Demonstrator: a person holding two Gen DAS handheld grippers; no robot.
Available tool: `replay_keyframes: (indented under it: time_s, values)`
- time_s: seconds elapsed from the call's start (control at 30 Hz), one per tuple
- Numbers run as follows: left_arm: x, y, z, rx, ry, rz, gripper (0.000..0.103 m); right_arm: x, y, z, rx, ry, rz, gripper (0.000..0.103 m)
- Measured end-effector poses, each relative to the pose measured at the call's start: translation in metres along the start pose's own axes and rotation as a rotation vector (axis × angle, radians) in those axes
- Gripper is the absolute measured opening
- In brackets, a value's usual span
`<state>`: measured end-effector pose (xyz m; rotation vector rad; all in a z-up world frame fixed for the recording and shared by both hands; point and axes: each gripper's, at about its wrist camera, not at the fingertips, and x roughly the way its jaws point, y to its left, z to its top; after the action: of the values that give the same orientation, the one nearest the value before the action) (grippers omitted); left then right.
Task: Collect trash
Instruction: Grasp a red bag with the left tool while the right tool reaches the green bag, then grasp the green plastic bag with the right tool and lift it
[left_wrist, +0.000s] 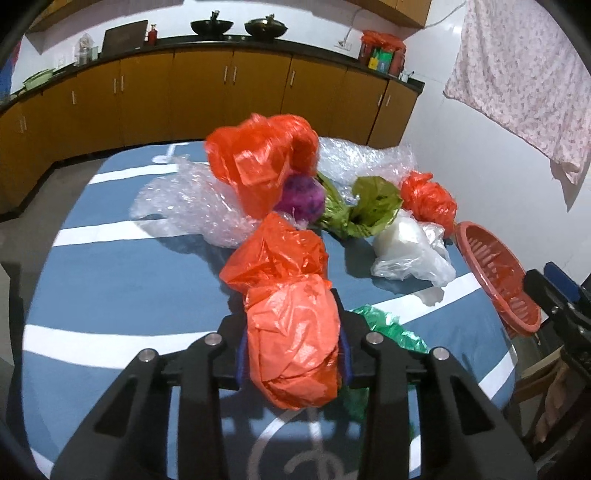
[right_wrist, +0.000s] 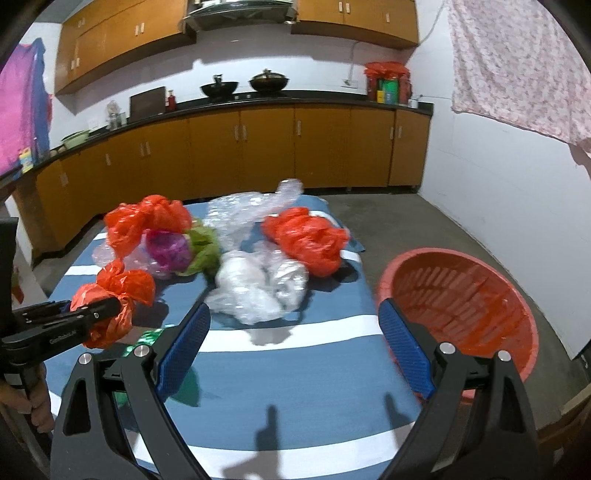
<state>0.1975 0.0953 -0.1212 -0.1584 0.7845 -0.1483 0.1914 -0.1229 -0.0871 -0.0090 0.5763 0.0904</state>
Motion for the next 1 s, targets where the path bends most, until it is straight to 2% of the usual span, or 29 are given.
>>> replay_keyframes:
  time_s: [0.3, 0.5, 0.7, 0.83, 0.9, 1.0]
  values:
    - [-0.036, 0.034, -0.022, -0.005, -0.034, 0.044, 0.036, 0.006, 0.047, -0.008, -0.056, 0.028, 0.080, 0.092]
    - [-0.054, 0.067, -0.030, -0.058, -0.056, 0.076, 0.036, 0.023, 0.078, -0.019, -0.069, 0.080, 0.126, 0.090]
    - [-0.057, 0.076, -0.034, -0.067, -0.056, 0.092, 0.037, 0.042, 0.099, -0.028, -0.083, 0.143, 0.131, 0.089]
    - [-0.062, 0.084, -0.034, -0.082, -0.065, 0.105, 0.037, 0.055, 0.107, -0.036, -0.119, 0.183, 0.104, 0.089]
    - [-0.064, 0.088, -0.033, -0.093, -0.071, 0.112, 0.037, 0.060, 0.109, -0.040, -0.134, 0.206, 0.097, 0.086]
    - [-0.069, 0.091, -0.031, -0.105, -0.083, 0.122, 0.037, 0.062, 0.108, -0.045, -0.139, 0.240, 0.100, 0.071]
